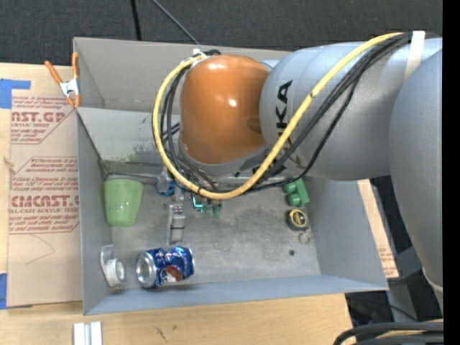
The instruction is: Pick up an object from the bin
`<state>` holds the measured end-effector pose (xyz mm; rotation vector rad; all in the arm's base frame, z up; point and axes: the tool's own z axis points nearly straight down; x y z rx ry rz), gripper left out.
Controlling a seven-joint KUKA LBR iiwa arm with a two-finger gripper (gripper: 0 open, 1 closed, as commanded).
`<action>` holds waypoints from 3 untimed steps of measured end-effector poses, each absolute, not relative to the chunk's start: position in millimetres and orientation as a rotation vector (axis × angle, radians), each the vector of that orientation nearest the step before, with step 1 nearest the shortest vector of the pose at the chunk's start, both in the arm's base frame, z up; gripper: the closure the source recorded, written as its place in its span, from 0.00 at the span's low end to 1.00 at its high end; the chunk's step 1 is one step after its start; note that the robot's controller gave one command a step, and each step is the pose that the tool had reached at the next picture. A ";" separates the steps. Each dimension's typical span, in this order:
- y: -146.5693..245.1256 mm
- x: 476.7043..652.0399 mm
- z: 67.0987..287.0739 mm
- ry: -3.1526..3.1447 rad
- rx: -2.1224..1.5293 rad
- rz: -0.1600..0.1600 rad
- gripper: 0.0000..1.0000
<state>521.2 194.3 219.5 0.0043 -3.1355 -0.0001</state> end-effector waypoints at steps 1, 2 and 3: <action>155.9 479.0 133.5 -3.130 -0.058 0.005 0.00; 189.2 486.1 66.2 -3.137 0.017 0.000 0.00; 188.0 488.6 71.3 -3.144 0.012 -0.004 1.00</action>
Offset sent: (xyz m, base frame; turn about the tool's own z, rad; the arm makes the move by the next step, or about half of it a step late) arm -0.0387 -0.0371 -0.0808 0.0391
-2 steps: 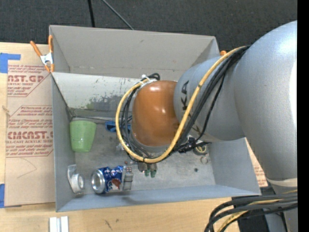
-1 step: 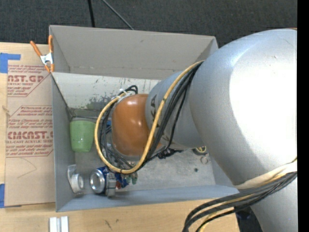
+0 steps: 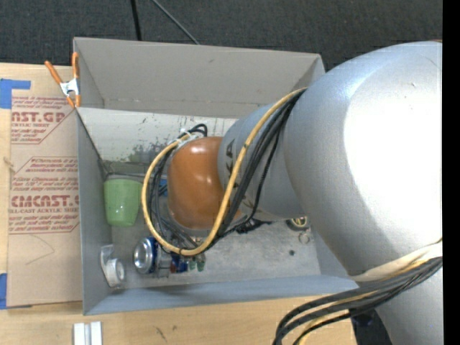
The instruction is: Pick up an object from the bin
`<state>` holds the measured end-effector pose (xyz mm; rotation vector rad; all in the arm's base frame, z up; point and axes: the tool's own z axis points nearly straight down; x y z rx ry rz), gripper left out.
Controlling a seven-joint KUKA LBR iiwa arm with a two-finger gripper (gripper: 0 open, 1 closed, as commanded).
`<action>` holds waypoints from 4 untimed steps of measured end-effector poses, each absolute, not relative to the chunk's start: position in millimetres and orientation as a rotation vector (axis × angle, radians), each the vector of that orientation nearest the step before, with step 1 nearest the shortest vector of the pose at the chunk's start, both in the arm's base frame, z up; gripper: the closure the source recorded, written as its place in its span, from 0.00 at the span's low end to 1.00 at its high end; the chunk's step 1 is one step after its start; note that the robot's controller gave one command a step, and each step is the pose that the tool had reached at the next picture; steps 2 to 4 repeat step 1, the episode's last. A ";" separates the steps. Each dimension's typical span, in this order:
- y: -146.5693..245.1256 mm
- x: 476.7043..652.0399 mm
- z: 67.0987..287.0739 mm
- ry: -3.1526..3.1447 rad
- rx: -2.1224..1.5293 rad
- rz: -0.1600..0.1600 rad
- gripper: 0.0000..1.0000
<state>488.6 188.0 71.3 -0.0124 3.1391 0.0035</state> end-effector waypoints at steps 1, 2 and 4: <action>195.5 507.6 268.3 3.130 -0.074 0.005 1.00; 195.5 507.6 268.3 3.130 -0.074 0.005 1.00; 195.5 507.6 268.3 3.130 -0.074 0.005 1.00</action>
Offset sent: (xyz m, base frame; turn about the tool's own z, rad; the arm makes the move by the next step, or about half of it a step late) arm 0.0170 0.0063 0.1924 -0.0389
